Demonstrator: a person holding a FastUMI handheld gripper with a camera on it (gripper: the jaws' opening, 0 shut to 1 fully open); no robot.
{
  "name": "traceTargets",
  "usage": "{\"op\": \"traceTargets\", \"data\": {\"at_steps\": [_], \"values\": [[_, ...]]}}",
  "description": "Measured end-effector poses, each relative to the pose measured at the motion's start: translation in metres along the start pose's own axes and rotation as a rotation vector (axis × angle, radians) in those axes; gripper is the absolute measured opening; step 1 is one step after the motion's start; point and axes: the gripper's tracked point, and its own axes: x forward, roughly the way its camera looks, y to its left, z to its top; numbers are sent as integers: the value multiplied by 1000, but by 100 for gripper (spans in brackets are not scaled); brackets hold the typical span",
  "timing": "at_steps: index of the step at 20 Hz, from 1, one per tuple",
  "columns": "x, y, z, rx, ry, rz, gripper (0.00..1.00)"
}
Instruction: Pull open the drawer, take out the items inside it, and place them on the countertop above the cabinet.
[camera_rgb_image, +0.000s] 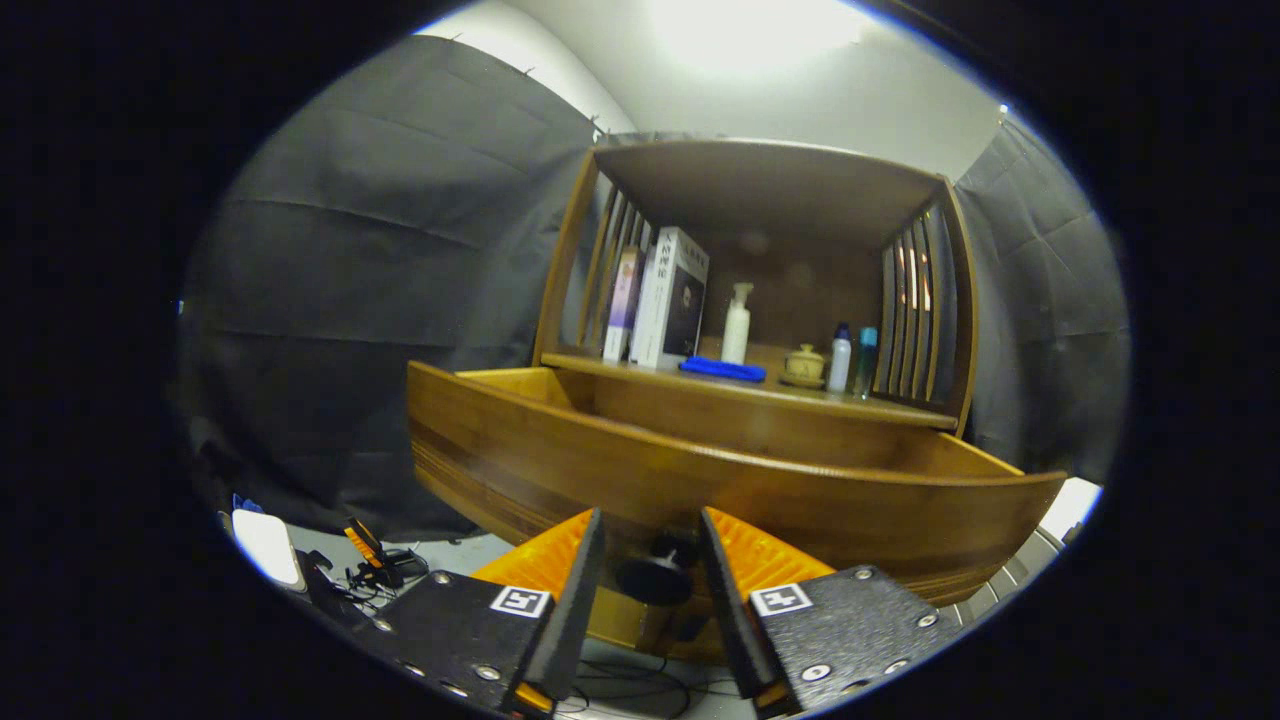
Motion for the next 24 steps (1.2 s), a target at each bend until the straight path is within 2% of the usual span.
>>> {"op": "traceTargets", "data": {"at_steps": [3,7,9,15,19,24], "values": [[1,1,24,24,-24,34,86],[7,-10,63,33,-89,29,91],[18,-21,68,59,-59,21,92],[56,-51,55,234,200,59,93],[77,-67,35,285,380,80,92],[94,-80,-7,272,602,106,91]]}}
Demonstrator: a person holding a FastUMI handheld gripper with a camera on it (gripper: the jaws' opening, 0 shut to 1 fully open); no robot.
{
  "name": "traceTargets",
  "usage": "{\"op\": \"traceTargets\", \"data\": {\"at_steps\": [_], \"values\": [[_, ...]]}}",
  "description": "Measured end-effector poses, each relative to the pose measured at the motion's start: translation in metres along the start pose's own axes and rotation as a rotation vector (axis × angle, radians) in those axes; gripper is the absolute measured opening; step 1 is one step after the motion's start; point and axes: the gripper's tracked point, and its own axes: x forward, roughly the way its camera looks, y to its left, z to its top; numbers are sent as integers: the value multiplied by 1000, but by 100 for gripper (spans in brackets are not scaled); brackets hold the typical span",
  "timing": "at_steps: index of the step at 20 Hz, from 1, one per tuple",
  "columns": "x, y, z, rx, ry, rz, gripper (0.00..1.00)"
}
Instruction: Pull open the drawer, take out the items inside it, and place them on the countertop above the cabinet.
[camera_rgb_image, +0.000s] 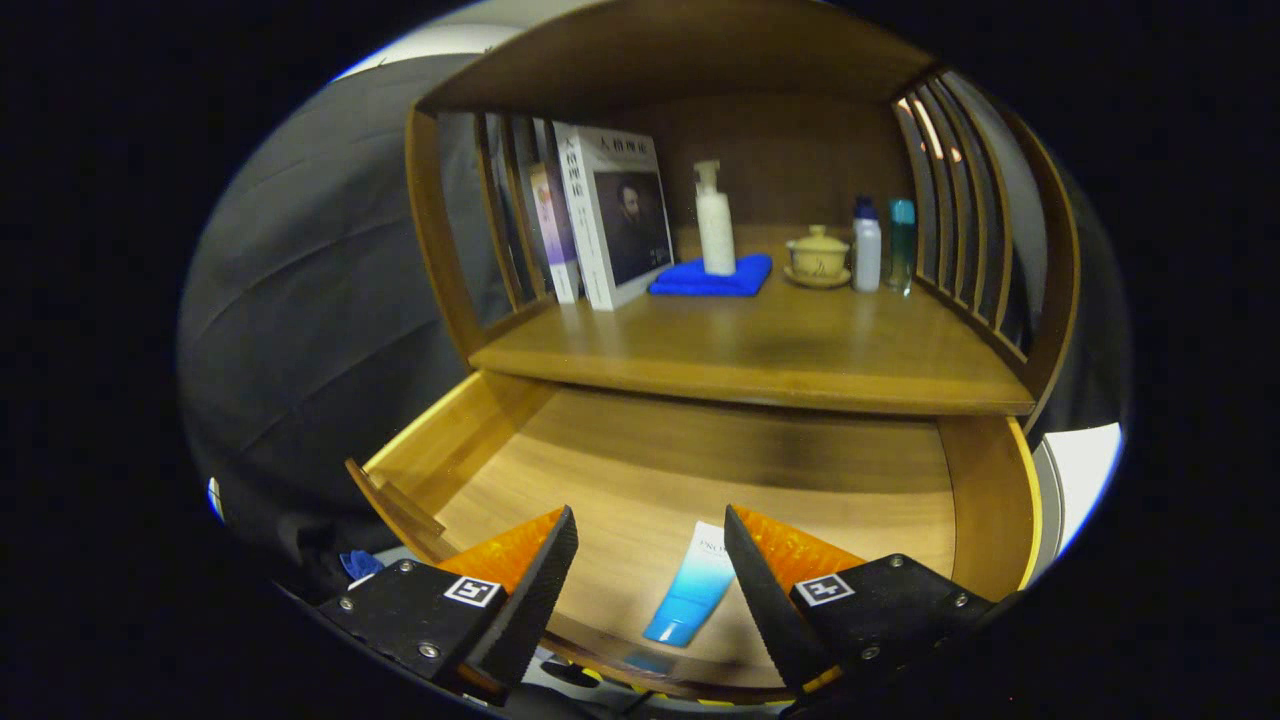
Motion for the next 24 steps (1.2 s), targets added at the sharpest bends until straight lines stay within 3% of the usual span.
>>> {"op": "traceTargets", "data": {"at_steps": [12,17,21,24], "values": [[44,-31,-59,105,434,-33,88],[47,-24,-68,153,523,-3,86],[54,-31,-76,185,582,-37,85],[53,-35,-79,163,589,-44,76]]}}
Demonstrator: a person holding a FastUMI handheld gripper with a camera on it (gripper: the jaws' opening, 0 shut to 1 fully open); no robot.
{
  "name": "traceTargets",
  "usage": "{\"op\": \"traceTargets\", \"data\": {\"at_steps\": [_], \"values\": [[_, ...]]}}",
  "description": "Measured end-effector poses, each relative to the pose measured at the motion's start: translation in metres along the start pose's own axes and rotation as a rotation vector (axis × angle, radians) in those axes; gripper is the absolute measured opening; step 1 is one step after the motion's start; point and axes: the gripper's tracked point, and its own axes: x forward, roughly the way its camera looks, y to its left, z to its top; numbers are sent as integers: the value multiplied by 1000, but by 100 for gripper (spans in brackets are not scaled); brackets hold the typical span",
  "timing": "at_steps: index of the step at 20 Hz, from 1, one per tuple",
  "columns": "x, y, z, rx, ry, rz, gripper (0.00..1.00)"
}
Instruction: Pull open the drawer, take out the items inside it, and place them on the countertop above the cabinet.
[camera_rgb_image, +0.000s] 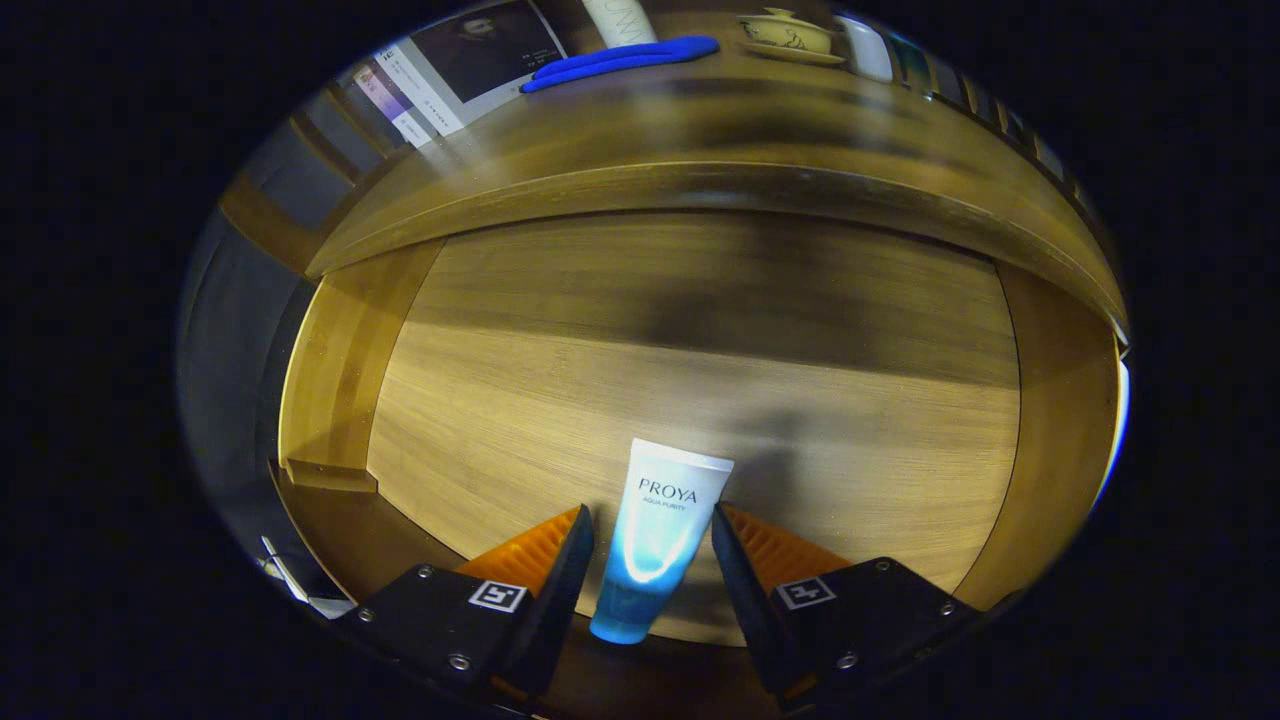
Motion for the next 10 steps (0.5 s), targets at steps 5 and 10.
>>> {"op": "traceTargets", "data": {"at_steps": [5,10], "values": [[-1,-3,-2,-32,-7,1,63],[-3,3,-7,-92,-5,36,57]]}}
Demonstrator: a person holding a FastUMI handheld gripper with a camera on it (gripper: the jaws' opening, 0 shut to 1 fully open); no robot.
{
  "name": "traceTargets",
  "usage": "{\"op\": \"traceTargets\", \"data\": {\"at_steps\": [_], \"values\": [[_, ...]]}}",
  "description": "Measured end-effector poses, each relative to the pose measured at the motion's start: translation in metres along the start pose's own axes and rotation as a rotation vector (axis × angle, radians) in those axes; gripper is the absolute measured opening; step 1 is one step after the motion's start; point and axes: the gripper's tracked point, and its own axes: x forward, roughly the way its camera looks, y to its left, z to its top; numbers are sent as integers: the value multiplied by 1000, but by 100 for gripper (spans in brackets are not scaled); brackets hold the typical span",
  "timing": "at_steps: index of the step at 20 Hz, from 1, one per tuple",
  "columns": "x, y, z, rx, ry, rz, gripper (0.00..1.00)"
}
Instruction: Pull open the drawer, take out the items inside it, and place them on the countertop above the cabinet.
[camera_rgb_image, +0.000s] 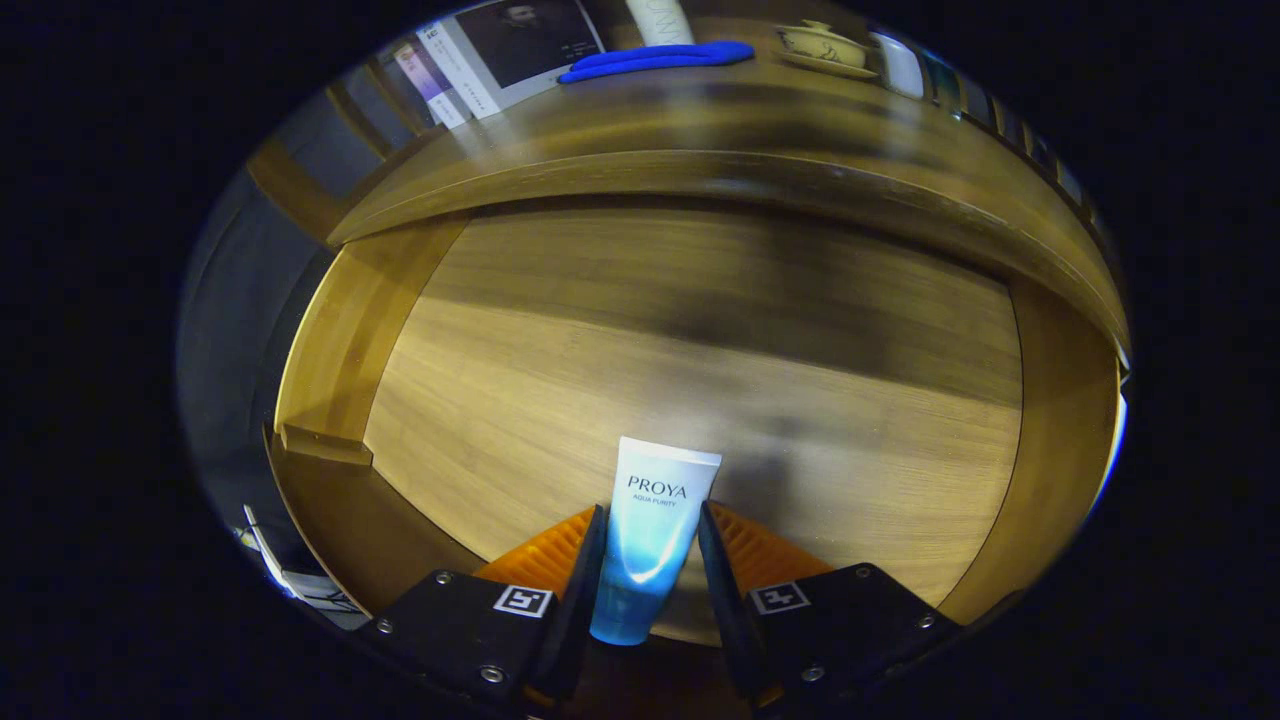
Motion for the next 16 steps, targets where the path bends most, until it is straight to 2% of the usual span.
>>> {"op": "traceTargets", "data": {"at_steps": [2,8,10,11,13,15,16], "values": [[-2,-3,0,-5,1,-20,59],[-2,-15,-3,15,25,-70,90],[-3,-17,-5,-31,29,-83,89],[-4,-18,-2,-71,29,-75,81],[-3,-16,-7,-96,10,-57,57],[-6,-16,-4,-106,-19,-49,47],[-8,-16,0,-124,-41,-54,46]]}}
